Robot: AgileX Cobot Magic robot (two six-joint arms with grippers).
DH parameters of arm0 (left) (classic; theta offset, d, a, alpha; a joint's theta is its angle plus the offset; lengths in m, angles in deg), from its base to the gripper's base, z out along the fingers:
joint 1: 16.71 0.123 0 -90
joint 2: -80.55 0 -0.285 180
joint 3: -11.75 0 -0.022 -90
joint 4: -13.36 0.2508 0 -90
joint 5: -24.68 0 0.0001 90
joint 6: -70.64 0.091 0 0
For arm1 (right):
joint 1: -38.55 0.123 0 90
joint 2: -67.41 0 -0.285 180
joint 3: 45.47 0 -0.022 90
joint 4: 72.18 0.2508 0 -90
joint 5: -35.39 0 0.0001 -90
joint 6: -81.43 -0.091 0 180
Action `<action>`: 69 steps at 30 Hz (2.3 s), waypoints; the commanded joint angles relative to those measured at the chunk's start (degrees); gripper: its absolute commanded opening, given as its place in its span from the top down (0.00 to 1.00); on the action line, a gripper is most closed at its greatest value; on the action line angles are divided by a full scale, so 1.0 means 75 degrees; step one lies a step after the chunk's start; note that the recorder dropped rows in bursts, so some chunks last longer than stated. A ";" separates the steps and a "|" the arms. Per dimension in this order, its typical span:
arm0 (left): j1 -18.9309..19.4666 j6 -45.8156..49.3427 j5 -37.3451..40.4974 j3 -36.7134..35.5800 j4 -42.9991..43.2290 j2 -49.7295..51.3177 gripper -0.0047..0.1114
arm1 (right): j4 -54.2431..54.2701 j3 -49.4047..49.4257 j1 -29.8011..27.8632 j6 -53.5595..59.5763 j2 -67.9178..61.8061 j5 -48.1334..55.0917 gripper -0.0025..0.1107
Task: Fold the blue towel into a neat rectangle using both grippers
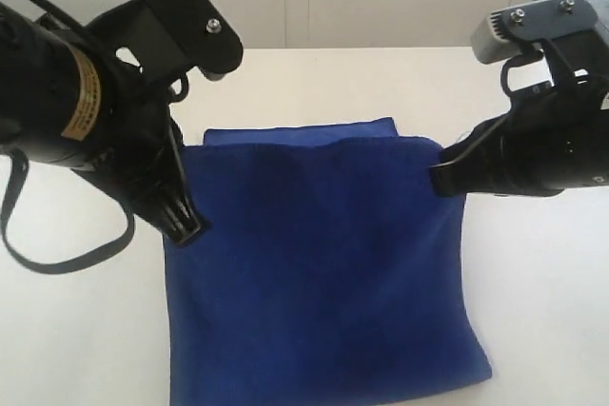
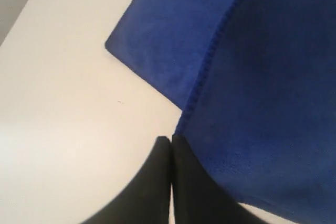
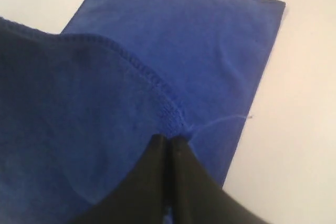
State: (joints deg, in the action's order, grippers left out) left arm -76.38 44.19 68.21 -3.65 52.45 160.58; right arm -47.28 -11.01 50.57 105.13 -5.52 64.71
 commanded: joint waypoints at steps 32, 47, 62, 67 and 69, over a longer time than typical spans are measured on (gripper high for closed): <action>0.3542 -0.0098 -0.3773 0.0494 -0.1282 0.2430 0.96 | -0.0387 -0.2358 -0.0005 -0.0267 -0.3484 -0.1717 0.98; 0.3778 -0.0098 -0.3910 0.1622 -0.1483 0.3648 0.96 | -0.0468 -0.3402 -0.0476 -0.0396 -0.4612 -0.1895 0.98; 0.4253 -0.0133 -0.4757 0.2203 -0.1550 0.4715 0.96 | -0.0545 -0.3832 -0.0563 -0.0381 -0.5545 -0.2545 0.98; 0.4272 -0.0139 -0.4528 0.2445 -0.1576 0.4872 0.96 | -0.0549 -0.3971 -0.0563 -0.0381 -0.5564 -0.2581 0.98; 0.4272 -0.0095 -0.4318 0.2628 -0.1576 0.4858 0.96 | -0.0549 -0.4156 -0.0563 -0.0381 -0.5564 -0.2486 0.98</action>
State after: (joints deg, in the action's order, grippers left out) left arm -44.51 43.78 33.70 14.38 40.99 197.46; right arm -51.15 -40.39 46.86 102.46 -47.36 46.19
